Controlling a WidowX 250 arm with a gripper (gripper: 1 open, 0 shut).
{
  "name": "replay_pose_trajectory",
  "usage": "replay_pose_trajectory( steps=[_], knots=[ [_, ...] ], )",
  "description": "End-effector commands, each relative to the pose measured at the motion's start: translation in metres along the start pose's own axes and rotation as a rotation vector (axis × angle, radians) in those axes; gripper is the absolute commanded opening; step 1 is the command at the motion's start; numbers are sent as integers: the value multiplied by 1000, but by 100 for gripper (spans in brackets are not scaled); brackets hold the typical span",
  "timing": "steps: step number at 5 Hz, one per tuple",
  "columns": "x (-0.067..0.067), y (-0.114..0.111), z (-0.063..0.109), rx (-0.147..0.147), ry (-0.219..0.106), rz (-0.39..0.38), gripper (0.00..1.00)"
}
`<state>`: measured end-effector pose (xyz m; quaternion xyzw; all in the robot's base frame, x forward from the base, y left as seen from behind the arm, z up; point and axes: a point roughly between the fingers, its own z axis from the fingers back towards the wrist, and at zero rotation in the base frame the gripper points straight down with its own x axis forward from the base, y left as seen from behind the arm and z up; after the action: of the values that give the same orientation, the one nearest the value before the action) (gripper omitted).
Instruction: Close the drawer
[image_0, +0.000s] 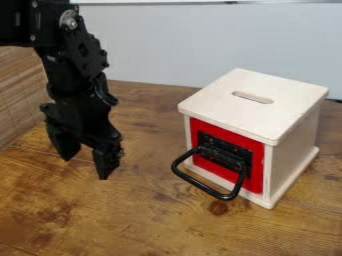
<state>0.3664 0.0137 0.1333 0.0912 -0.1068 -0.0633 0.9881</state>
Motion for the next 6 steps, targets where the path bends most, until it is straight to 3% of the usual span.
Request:
replay_pose_trajectory(
  steps=[1,6],
  knots=[
    [4,9,25,13,-67,13,100],
    [7,13,35,2,-93,10,100]
  ],
)
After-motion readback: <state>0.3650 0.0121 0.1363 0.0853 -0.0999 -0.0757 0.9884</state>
